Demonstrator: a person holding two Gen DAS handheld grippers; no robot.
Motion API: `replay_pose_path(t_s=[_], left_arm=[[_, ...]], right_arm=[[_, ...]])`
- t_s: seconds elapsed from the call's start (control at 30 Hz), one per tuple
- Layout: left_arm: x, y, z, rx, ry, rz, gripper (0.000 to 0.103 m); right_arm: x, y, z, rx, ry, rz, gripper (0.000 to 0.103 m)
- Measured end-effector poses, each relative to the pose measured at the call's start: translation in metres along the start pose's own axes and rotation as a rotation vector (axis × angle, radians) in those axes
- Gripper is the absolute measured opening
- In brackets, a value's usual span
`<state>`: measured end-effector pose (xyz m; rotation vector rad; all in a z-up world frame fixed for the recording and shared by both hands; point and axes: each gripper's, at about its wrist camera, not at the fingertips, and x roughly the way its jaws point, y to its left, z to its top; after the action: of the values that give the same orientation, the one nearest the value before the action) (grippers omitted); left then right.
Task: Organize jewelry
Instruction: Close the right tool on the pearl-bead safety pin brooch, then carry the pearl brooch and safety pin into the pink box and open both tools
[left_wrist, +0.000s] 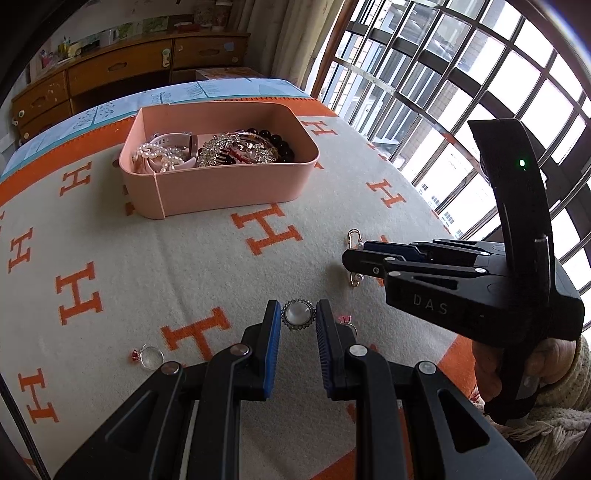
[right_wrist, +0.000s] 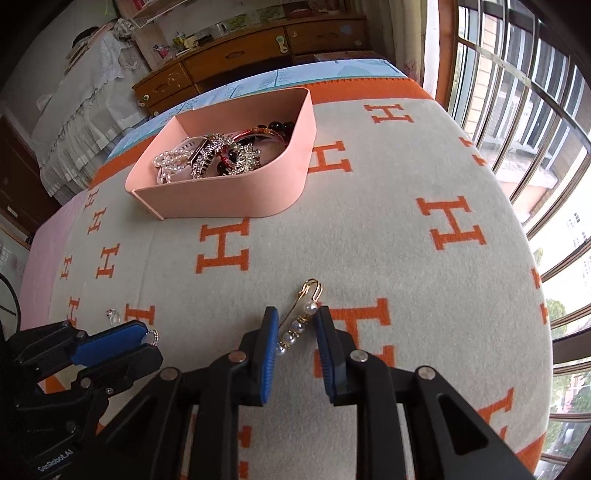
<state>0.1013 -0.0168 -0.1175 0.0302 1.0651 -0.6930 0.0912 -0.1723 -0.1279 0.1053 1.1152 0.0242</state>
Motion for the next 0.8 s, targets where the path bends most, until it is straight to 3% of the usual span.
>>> replay_pose_path(t_s=[0.07, 0.13, 0.4, 0.63, 0.8], left_arm=[[-0.001, 0.001, 0.0, -0.002, -0.002, 0.001, 0.017], [-0.002, 0.003, 0.001, -0.005, -0.005, 0.002, 0.017], [-0.017, 0.01, 0.017, -0.009, -0.032, 0.027, 0.017], [-0.049, 0.023, 0.072, 0.012, -0.109, 0.096, 0.017], [-0.05, 0.044, 0.123, -0.026, -0.125, 0.117, 0.017]], right_arm=[[0.0, 0.007, -0.003, -0.052, -0.019, -0.042, 0.021], [0.001, 0.009, -0.005, -0.082, -0.038, -0.083, 0.007], [-0.018, -0.004, 0.002, -0.035, -0.051, 0.019, 0.007], [-0.071, -0.006, 0.055, -0.026, -0.18, 0.141, 0.007], [-0.08, -0.004, 0.103, -0.021, -0.238, 0.195, 0.007]])
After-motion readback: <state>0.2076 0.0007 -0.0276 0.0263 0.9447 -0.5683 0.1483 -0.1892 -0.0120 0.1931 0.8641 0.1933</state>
